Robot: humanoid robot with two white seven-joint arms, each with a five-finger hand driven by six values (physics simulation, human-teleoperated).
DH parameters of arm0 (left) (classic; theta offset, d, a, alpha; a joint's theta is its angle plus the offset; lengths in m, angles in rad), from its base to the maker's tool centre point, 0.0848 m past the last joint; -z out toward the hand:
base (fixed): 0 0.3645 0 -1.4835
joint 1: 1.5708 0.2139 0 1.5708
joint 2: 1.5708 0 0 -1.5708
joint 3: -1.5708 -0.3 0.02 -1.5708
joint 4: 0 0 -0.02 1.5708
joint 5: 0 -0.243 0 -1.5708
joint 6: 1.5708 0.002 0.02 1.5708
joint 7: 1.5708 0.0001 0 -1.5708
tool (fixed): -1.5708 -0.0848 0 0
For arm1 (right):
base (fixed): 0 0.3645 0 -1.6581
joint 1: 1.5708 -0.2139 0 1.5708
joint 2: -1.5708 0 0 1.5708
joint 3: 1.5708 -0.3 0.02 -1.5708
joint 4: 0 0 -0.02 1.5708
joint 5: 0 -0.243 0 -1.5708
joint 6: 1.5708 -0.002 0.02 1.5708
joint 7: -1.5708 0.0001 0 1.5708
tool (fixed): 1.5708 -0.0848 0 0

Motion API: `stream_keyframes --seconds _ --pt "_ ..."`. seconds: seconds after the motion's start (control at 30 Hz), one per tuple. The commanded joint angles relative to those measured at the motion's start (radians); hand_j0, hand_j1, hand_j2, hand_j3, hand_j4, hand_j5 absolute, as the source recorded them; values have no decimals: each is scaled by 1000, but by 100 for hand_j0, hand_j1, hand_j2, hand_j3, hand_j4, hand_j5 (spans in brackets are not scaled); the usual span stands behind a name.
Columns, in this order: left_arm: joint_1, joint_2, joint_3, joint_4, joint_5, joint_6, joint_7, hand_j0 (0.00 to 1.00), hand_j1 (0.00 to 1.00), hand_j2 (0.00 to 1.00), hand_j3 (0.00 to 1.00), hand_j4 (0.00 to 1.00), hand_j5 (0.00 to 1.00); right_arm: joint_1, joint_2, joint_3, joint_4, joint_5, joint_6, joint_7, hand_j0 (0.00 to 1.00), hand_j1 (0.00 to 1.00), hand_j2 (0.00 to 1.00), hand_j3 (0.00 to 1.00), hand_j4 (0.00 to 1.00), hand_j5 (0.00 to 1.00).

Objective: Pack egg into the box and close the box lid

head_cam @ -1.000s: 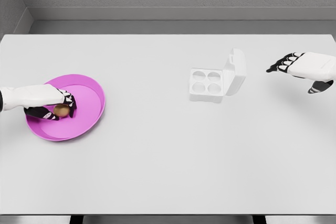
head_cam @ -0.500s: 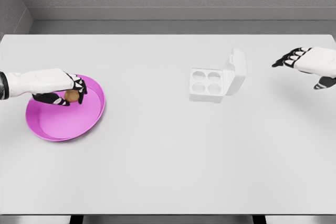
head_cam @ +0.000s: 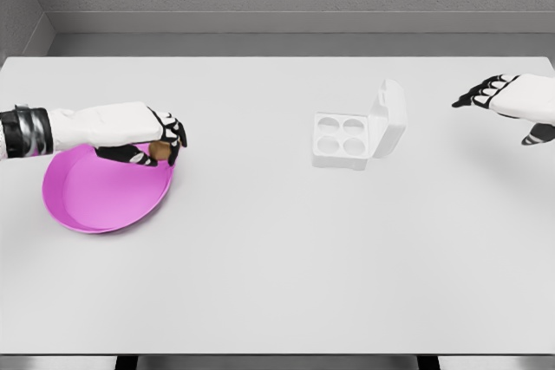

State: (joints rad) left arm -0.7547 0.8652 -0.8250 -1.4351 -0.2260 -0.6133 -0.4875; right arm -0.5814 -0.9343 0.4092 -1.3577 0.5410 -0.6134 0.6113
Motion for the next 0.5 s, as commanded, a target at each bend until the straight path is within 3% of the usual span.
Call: stream_keyframes --seconds 0.0,0.47 --pt "-3 -23 3 -10 7 2 0 35 35 35 35 35 35 0 -1 3 0 -4 3 0 100 100 100 100 100 100" --pt "-60 -178 -3 -5 -1 2 -5 35 35 35 35 35 35 -2 0 3 -3 -6 3 0 100 100 100 100 100 100"
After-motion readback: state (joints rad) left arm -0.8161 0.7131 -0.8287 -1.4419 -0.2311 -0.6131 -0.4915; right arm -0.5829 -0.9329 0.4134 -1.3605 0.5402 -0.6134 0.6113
